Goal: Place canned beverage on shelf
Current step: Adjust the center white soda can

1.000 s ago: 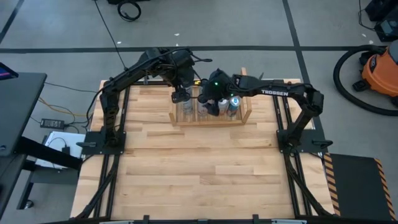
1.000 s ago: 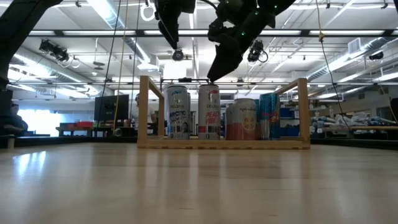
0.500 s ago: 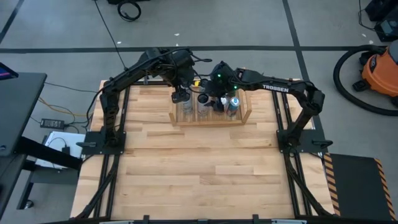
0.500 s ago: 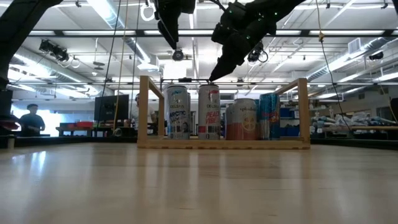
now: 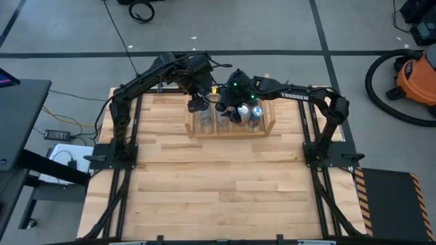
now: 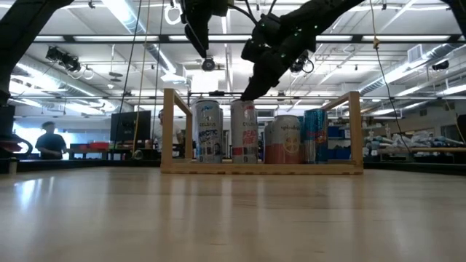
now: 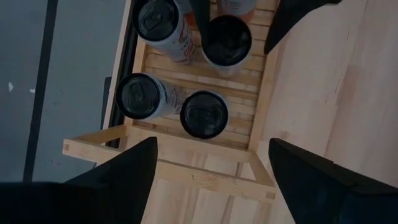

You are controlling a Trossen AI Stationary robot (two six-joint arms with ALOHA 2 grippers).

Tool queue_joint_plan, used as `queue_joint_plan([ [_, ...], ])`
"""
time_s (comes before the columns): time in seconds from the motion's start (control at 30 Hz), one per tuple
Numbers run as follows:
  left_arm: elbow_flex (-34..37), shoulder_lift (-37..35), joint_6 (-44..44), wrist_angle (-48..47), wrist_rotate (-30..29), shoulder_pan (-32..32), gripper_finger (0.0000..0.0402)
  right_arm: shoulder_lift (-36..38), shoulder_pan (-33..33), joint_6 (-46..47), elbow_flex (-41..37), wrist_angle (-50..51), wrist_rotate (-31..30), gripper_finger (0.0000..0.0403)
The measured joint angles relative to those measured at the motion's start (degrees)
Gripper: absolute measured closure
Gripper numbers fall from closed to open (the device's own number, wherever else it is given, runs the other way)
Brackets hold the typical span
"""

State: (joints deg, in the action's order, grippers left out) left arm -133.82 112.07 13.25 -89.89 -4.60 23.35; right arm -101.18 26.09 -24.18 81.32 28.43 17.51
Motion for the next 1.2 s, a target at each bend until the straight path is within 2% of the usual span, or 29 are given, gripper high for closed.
queue_joint_plan([
  [0.43,0.0,0.0,0.97,0.42,0.09,-0.02,0.0092,4.32,0.17,0.2,-0.31,1.16,-1.0,0.0083],
  [1.2,0.0,0.0,0.97,0.5,0.09,-0.02,0.0092,1.0,1.11,0.11,-0.2,0.91,0.42,0.0083],
])
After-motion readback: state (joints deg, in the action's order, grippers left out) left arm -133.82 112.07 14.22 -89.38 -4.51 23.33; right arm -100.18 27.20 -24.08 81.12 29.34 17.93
